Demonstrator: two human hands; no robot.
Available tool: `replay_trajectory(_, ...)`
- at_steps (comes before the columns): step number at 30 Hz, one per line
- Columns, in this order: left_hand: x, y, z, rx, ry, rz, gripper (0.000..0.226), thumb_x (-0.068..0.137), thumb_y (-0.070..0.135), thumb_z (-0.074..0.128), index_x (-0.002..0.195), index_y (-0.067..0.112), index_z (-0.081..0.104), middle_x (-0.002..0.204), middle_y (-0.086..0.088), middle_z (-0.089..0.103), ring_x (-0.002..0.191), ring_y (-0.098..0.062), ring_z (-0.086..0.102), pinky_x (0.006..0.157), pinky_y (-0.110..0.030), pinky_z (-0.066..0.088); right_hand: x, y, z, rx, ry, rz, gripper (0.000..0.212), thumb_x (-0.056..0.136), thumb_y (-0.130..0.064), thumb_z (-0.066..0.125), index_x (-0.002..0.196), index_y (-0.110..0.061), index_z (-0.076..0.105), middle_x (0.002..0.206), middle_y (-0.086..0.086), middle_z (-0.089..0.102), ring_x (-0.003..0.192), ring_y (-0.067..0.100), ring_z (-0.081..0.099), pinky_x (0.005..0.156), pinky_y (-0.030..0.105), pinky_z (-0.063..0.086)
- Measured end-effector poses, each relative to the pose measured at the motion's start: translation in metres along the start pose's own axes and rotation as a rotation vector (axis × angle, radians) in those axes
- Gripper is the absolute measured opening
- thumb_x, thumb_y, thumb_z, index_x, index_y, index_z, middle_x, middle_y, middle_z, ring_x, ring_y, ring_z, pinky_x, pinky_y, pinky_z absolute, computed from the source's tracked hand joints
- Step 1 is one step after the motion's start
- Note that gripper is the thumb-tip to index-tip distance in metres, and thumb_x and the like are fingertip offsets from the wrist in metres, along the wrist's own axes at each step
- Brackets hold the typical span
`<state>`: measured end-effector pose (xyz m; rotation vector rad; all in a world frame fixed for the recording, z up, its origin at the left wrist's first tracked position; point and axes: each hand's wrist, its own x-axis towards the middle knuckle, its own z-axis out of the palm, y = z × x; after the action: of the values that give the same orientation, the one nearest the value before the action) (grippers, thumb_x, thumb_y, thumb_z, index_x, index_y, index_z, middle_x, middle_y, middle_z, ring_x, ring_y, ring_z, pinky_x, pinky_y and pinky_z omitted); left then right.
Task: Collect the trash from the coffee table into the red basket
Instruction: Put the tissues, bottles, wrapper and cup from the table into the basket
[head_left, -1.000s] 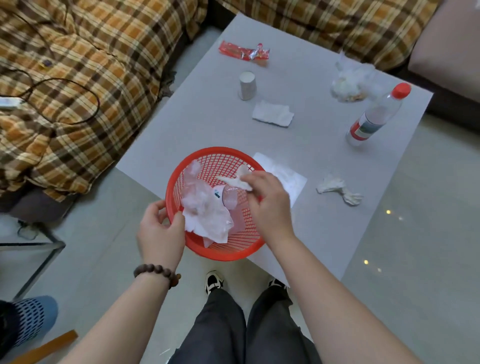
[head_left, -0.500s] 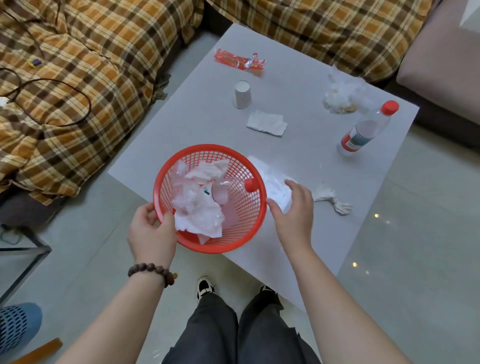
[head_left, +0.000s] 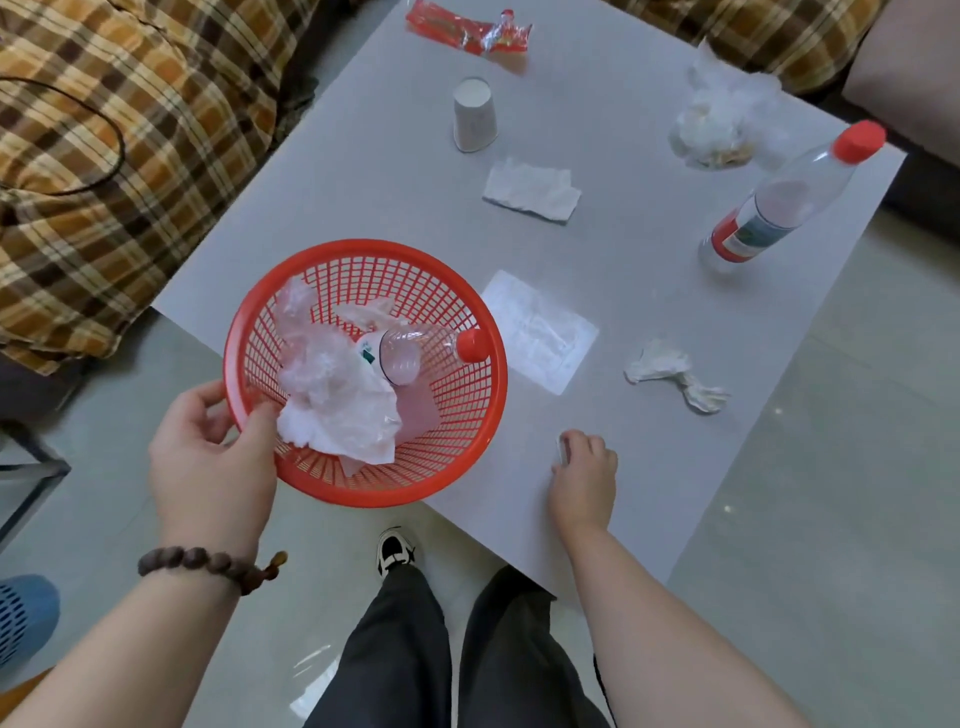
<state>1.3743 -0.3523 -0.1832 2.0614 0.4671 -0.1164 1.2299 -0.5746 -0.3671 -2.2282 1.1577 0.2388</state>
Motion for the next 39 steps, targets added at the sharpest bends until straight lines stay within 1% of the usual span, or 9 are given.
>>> replay_trajectory(3, 0.0, 0.001, 0.005, 0.002, -0.003, 0.007, 0.019, 0.082, 0.023, 0.064, 0.085, 0.042, 0.061, 0.09, 0.01, 0.073, 0.073, -0.008, 0.072, 0.053, -0.023, 0.055, 0.006, 0.005, -0.003, 0.007, 0.005, -0.021, 0.029, 0.082, 0.008, 0.044, 0.095, -0.012, 0.059, 0.096, 0.005, 0.058, 0.096, 0.025, 0.046, 0.063, 0.03, 0.033)
replay_trajectory(7, -0.002, 0.004, 0.009, -0.003, -0.003, 0.002, 0.02, 0.085, 0.02, 0.062, 0.086, 0.039, 0.059, 0.092, 0.01, 0.072, 0.073, -0.009, 0.072, 0.054, -0.024, 0.054, 0.009, 0.003, -0.01, 0.028, -0.045, 0.011, 0.022, 0.085, 0.004, 0.043, 0.092, -0.01, 0.058, 0.095, 0.007, 0.058, 0.096, 0.026, 0.048, 0.066, 0.032, 0.037)
replay_trajectory(11, -0.005, 0.01, 0.012, 0.0, -0.024, -0.003, 0.021, 0.087, 0.017, 0.063, 0.086, 0.037, 0.058, 0.095, 0.009, 0.072, 0.08, -0.013, 0.072, 0.064, -0.032, 0.057, 0.003, -0.032, -0.047, 0.305, 0.135, 0.018, 0.016, 0.091, -0.005, 0.046, 0.094, -0.013, 0.06, 0.093, -0.002, 0.055, 0.096, 0.022, 0.053, 0.07, 0.024, 0.034)
replay_trajectory(16, -0.017, 0.018, 0.025, -0.025, -0.072, 0.006, 0.021, 0.089, 0.011, 0.061, 0.091, 0.031, 0.059, 0.091, 0.008, 0.072, 0.081, -0.014, 0.071, 0.065, -0.03, 0.057, -0.023, -0.105, -0.118, 0.574, 0.336, -0.349, 0.02, 0.087, -0.01, 0.054, 0.088, -0.03, 0.055, 0.087, -0.017, 0.053, 0.083, 0.007, 0.055, 0.07, 0.008, 0.04)
replay_trajectory(21, -0.036, 0.022, 0.041, -0.056, -0.118, 0.006, 0.018, 0.087, 0.015, 0.061, 0.091, 0.033, 0.06, 0.098, 0.001, 0.073, 0.082, -0.022, 0.071, 0.071, -0.042, 0.059, -0.034, -0.149, -0.135, 0.512, 0.18, -0.575, 0.012, 0.086, -0.005, 0.055, 0.091, -0.014, 0.061, 0.089, -0.009, 0.054, 0.088, 0.016, 0.055, 0.074, 0.027, 0.047)
replay_trajectory(26, -0.052, 0.029, 0.047, -0.067, -0.147, 0.027, 0.02, 0.086, 0.016, 0.061, 0.089, 0.036, 0.059, 0.098, 0.004, 0.073, 0.076, -0.022, 0.072, 0.068, -0.045, 0.06, -0.032, -0.148, -0.135, 0.459, 0.126, -0.534, 0.013, 0.089, -0.01, 0.056, 0.099, -0.014, 0.064, 0.093, -0.01, 0.053, 0.093, 0.014, 0.054, 0.08, 0.031, 0.049)
replay_trajectory(32, -0.054, 0.024, 0.048, -0.029, -0.127, 0.018, 0.019, 0.087, 0.017, 0.061, 0.09, 0.036, 0.058, 0.101, 0.002, 0.072, 0.08, -0.019, 0.071, 0.069, -0.041, 0.059, -0.016, -0.104, -0.149, 0.581, 0.309, -0.476, 0.024, 0.082, -0.027, 0.065, 0.105, -0.025, 0.059, 0.099, -0.02, 0.049, 0.098, 0.011, 0.055, 0.082, 0.026, 0.046)
replay_trajectory(35, -0.053, 0.018, 0.048, -0.014, -0.096, 0.006, 0.018, 0.087, 0.018, 0.06, 0.096, 0.034, 0.059, 0.103, 0.002, 0.071, 0.088, -0.018, 0.07, 0.071, -0.036, 0.057, 0.018, -0.047, -0.146, 0.466, 0.371, -0.304, 0.035, 0.081, -0.026, 0.067, 0.115, -0.021, 0.059, 0.115, -0.007, 0.051, 0.112, 0.02, 0.05, 0.092, 0.033, 0.043)
replay_trajectory(39, -0.054, 0.01, 0.047, -0.018, -0.081, 0.001, 0.02, 0.088, 0.018, 0.061, 0.105, 0.027, 0.06, 0.102, 0.003, 0.071, 0.085, -0.015, 0.07, 0.064, -0.028, 0.053, 0.069, 0.021, -0.122, 0.025, 0.058, -0.066, 0.065, 0.085, -0.034, 0.064, 0.142, -0.028, 0.034, 0.156, 0.007, 0.015, 0.141, 0.032, 0.014, 0.112, 0.043, 0.022)
